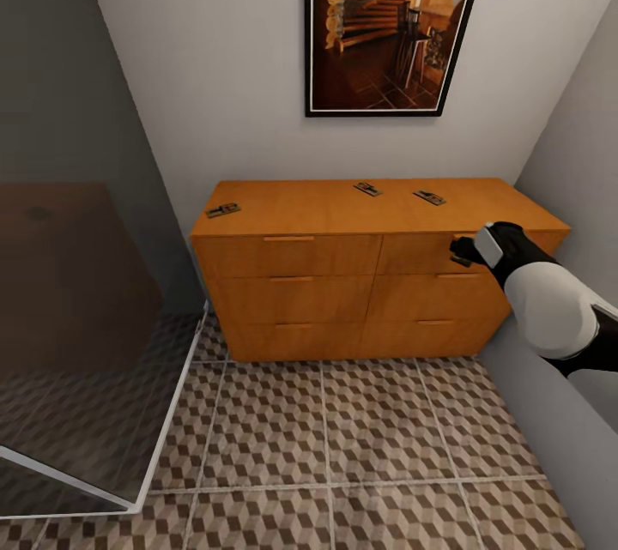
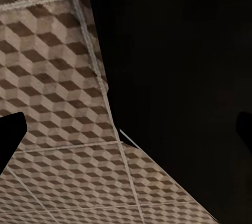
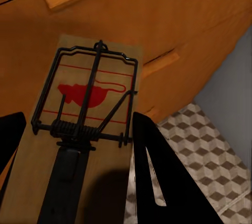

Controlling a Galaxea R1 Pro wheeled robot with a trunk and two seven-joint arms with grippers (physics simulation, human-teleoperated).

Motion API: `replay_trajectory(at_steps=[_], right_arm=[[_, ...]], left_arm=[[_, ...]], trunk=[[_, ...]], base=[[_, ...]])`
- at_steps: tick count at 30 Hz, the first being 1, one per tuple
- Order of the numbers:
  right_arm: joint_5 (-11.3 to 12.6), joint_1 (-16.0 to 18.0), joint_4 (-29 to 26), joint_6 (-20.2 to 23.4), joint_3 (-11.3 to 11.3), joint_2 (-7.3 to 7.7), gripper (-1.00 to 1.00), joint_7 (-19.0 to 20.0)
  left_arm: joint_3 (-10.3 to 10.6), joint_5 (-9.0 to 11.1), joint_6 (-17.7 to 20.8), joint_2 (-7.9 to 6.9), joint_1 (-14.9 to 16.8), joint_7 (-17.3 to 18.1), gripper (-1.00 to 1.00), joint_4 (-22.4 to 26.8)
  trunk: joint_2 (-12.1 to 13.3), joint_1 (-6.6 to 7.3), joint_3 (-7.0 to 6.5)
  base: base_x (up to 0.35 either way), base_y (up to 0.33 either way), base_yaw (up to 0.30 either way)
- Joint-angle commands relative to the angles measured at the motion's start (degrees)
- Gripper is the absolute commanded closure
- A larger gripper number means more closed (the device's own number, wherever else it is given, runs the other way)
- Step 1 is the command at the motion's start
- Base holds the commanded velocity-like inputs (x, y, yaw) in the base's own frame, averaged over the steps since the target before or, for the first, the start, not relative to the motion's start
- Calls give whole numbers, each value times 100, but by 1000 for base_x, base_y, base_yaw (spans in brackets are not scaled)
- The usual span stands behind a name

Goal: Take the four mousetraps from the cabinet in the bathroom and place them on the bathroom floor. Make sure all four end up on the same floor surface, and ensure that at least two of them are either under or directly next to the same bathroom sink.

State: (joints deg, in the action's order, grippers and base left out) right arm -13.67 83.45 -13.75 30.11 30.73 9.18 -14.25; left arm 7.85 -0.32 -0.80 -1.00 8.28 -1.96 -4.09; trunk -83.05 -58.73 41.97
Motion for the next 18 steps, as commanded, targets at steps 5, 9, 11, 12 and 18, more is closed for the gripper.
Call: replay_trajectory(at_steps=[5, 9, 11, 12, 18], right_arm=[[-223, 5, 12, 13, 47, 20, 100, 130], [-238, 4, 30, 12, 47, 17, 100, 140], [-240, 3, 75, 10, 47, 19, 100, 145], [-240, 2, 118, 5, 48, 20, 100, 147], [-241, 1, 214, -5, 47, 22, 100, 151]], left_arm=[[41, -5, -8, 10, 7, -14, -100, -13], [41, -4, -8, 11, 7, -14, -100, -13], [41, -3, -8, 12, 7, -14, -100, -13], [41, -3, -8, 12, 7, -14, -100, -13], [41, -3, -8, 12, 7, -14, -100, -13]], trunk=[[-2, 0, 4], [-2, 0, 4], [-2, 0, 4], [-2, 0, 4], [-2, 0, 4]], base=[[0, 0, 0], [0, 0, 0], [0, 0, 0], [0, 0, 0], [0, 0, 0]])
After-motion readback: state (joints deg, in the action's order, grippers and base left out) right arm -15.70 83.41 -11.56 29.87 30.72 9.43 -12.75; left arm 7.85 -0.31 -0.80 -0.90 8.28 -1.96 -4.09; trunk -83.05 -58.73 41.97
